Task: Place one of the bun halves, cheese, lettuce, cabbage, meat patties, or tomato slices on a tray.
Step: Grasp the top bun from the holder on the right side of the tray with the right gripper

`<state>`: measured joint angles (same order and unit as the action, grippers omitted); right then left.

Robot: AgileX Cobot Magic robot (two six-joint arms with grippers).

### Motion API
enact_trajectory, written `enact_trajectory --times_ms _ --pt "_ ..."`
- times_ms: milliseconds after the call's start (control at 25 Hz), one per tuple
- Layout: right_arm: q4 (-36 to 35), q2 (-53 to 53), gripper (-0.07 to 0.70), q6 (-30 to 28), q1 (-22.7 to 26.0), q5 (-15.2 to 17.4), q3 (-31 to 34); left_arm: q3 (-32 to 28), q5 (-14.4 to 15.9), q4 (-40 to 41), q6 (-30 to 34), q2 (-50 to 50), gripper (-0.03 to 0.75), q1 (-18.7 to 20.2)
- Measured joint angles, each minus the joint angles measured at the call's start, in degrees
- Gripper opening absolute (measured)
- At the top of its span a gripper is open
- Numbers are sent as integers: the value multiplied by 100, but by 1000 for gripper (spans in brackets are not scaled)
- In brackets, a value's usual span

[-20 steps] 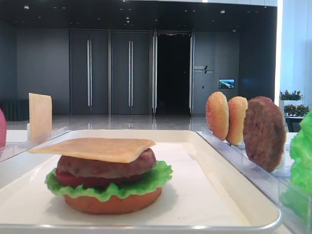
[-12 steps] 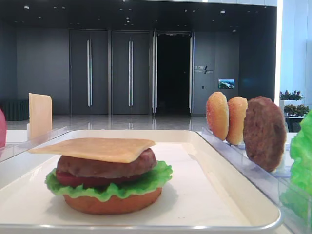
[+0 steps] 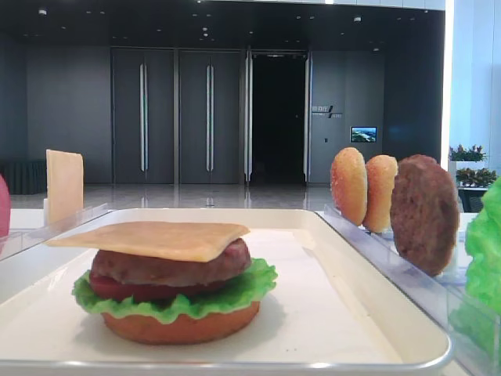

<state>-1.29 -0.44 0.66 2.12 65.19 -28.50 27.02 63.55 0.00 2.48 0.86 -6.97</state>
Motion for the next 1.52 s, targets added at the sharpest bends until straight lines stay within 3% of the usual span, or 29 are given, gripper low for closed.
enact_trajectory --times_ms 680,1040,1320,1520 --pt "0 79 587 -12 0 0 0 0 0 0 0 0 535 0" --pt "-177 1824 587 -285 0 84 -292 0 0 0 0 0 535 0" --pt "-194 3496 578 -390 0 438 -1031 0 4 0 0 0 535 0" --pt "-194 4728 558 -408 0 492 -1802 0 4 0 0 0 535 0"
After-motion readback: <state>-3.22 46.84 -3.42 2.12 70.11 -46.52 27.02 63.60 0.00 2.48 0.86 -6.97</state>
